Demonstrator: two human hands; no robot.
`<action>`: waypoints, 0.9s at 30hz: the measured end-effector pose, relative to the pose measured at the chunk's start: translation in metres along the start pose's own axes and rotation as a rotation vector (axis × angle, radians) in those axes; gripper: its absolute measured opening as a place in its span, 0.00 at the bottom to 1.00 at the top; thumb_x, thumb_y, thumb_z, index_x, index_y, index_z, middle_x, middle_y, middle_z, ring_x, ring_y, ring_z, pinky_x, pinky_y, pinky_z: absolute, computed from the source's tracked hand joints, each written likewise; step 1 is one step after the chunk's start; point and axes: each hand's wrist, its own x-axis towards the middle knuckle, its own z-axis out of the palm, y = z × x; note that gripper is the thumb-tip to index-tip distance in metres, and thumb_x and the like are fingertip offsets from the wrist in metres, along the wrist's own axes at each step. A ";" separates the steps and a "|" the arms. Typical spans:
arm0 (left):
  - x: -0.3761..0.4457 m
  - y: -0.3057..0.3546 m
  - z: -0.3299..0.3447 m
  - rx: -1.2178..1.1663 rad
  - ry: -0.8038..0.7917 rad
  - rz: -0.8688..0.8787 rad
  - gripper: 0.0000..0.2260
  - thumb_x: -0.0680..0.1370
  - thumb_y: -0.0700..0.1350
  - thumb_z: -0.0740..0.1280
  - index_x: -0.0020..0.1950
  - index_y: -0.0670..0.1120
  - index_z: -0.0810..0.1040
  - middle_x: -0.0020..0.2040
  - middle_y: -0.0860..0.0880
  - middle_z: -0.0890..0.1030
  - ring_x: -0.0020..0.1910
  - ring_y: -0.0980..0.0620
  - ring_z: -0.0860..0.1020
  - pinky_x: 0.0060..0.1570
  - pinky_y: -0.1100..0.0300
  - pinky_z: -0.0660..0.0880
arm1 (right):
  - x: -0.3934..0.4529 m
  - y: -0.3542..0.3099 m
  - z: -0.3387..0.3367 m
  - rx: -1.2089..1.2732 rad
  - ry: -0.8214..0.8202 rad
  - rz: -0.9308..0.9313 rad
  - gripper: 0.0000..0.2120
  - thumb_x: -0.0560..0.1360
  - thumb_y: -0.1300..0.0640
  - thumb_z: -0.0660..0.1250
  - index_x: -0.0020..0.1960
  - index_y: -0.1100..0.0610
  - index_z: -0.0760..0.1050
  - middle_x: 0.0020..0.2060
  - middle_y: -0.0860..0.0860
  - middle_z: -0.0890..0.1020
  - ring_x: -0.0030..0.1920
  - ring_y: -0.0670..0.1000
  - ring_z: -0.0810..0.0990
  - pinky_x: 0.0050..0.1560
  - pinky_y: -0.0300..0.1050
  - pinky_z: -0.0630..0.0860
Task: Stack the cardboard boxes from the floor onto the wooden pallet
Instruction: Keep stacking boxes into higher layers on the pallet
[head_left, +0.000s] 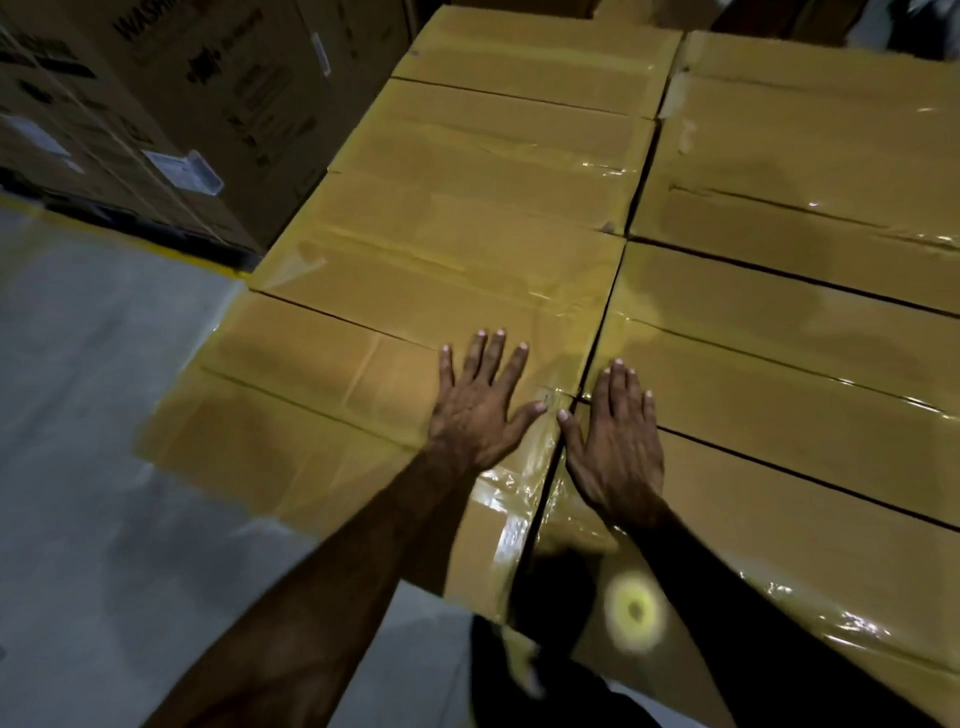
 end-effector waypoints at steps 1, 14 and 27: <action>0.003 0.008 0.002 0.001 0.009 0.008 0.37 0.83 0.72 0.42 0.87 0.54 0.42 0.86 0.46 0.41 0.85 0.45 0.39 0.79 0.32 0.42 | 0.000 0.000 0.000 0.003 -0.001 0.001 0.41 0.85 0.34 0.39 0.85 0.63 0.49 0.85 0.59 0.47 0.85 0.57 0.45 0.84 0.58 0.46; 0.008 0.013 0.006 0.020 0.017 0.045 0.33 0.85 0.69 0.44 0.87 0.56 0.45 0.87 0.47 0.46 0.85 0.45 0.42 0.80 0.35 0.45 | 0.002 -0.005 0.001 0.039 -0.031 -0.012 0.38 0.85 0.37 0.40 0.85 0.64 0.48 0.85 0.61 0.46 0.85 0.58 0.44 0.84 0.59 0.48; 0.040 0.023 0.001 0.004 -0.042 0.124 0.33 0.85 0.67 0.43 0.87 0.52 0.44 0.87 0.50 0.43 0.85 0.49 0.40 0.82 0.38 0.44 | 0.015 0.026 -0.010 0.040 -0.003 -0.158 0.30 0.89 0.45 0.48 0.84 0.62 0.56 0.84 0.58 0.55 0.85 0.56 0.52 0.84 0.56 0.53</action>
